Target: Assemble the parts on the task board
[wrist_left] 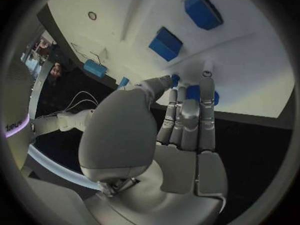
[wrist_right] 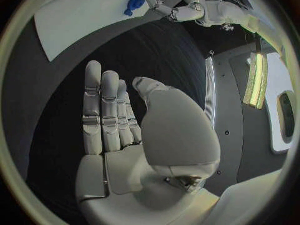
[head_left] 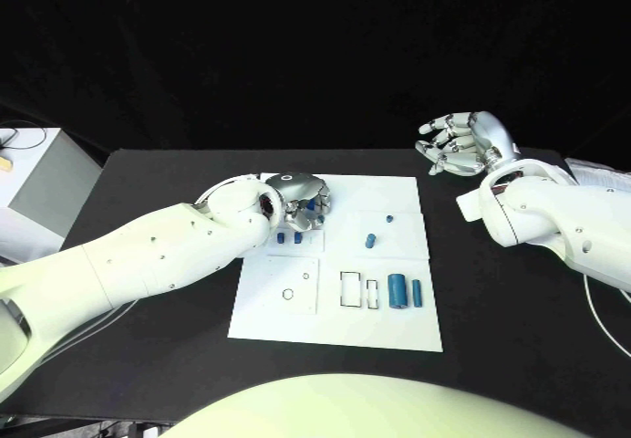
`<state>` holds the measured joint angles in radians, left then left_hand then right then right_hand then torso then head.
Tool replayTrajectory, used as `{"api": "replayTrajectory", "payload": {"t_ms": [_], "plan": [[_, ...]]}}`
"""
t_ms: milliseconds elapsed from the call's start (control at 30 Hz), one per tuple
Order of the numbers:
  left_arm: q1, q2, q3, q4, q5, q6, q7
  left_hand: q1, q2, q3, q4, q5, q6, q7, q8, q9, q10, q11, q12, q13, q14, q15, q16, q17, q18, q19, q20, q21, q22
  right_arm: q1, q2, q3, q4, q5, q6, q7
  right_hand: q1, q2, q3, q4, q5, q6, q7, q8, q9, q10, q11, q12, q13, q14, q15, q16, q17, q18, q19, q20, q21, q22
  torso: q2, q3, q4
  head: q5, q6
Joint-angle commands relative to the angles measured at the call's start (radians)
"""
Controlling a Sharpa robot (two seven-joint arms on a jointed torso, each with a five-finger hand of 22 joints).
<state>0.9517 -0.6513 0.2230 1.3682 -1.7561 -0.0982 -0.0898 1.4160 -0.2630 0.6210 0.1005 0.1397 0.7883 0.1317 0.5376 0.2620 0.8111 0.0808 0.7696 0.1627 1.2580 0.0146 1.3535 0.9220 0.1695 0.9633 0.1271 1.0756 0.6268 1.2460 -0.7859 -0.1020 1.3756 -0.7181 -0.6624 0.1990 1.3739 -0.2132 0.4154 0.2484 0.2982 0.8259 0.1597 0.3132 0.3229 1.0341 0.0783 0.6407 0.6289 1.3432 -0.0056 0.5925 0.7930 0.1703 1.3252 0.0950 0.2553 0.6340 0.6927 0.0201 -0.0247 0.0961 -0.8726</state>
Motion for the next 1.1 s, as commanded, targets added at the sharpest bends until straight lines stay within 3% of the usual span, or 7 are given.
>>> {"api": "replayTrajectory", "payload": {"t_ms": [33, 667, 867, 1100], "plan": [[0.002, 0.005, 0.000, -0.004, -0.008, 0.036, -0.009, 0.006, 0.005, 0.005, -0.001, -0.002, 0.008, -0.001, -0.004, -0.001, 0.009, 0.000, -0.006, -0.002, 0.007, 0.001, 0.007, 0.002, 0.013, 0.007, -0.002, 0.007, 0.003, 0.000, 0.001, 0.000, 0.001, -0.001, 0.004, 0.009, -0.008, -0.001, -0.001, 0.000, 0.003, 0.000, 0.007, 0.005, 0.002, -0.008, 0.000, -0.005, -0.001, 0.006, 0.003, -0.002, 0.002, 0.011, 0.006, 0.000, -0.003, -0.001, 0.000, -0.0007, -0.0003, 0.000, 0.000], [0.002, 0.014, -0.002, -0.016, -0.006, 0.032, -0.003, 0.010, 0.020, 0.014, -0.004, -0.002, 0.024, 0.001, -0.017, -0.005, 0.020, -0.001, -0.013, -0.005, 0.006, -0.001, 0.011, -0.002, 0.012, 0.005, -0.005, 0.015, 0.009, 0.000, 0.002, 0.000, 0.002, -0.001, 0.006, 0.009, -0.008, -0.001, -0.001, 0.000, 0.003, 0.000, 0.007, 0.005, 0.002, -0.008, 0.000, -0.005, -0.001, 0.006, 0.003, -0.002, 0.002, 0.011, 0.006, 0.000, -0.003, -0.001, -0.001, 0.0000, 0.0004, -0.001, 0.000], [0.002, 0.013, -0.002, -0.014, 0.000, 0.042, 0.009, 0.011, 0.035, 0.020, -0.009, -0.003, 0.069, 0.000, -0.022, -0.002, 0.052, -0.006, -0.027, -0.013, 0.006, -0.004, 0.017, -0.005, 0.012, -0.003, -0.007, 0.024, 0.015, 0.000, 0.002, 0.000, 0.001, -0.001, 0.006, 0.009, -0.008, -0.001, -0.001, 0.000, 0.003, 0.000, 0.007, 0.005, 0.002, -0.008, 0.000, -0.005, -0.001, 0.006, 0.003, -0.002, 0.002, 0.011, 0.006, 0.000, -0.003, -0.001, -0.001, -0.0003, -0.0001, 0.000, 0.000], [0.002, 0.012, -0.003, -0.012, 0.008, 0.043, 0.024, 0.019, 0.060, 0.028, -0.029, -0.003, 0.131, -0.001, -0.041, 0.010, 0.124, -0.013, -0.091, -0.035, 0.029, -0.011, 0.035, 0.020, 0.009, 0.002, -0.014, 0.049, 0.044, 0.000, 0.003, 0.000, 0.000, -0.001, 0.007, 0.008, -0.009, 0.001, 0.000, -0.001, 0.004, 0.001, 0.007, 0.006, 0.002, -0.008, 0.000, -0.004, -0.003, 0.008, 0.003, -0.008, 0.004, 0.011, 0.009, 0.001, -0.007, -0.006, -0.001, -0.0004, 0.0004, 0.000, 0.000]]}}
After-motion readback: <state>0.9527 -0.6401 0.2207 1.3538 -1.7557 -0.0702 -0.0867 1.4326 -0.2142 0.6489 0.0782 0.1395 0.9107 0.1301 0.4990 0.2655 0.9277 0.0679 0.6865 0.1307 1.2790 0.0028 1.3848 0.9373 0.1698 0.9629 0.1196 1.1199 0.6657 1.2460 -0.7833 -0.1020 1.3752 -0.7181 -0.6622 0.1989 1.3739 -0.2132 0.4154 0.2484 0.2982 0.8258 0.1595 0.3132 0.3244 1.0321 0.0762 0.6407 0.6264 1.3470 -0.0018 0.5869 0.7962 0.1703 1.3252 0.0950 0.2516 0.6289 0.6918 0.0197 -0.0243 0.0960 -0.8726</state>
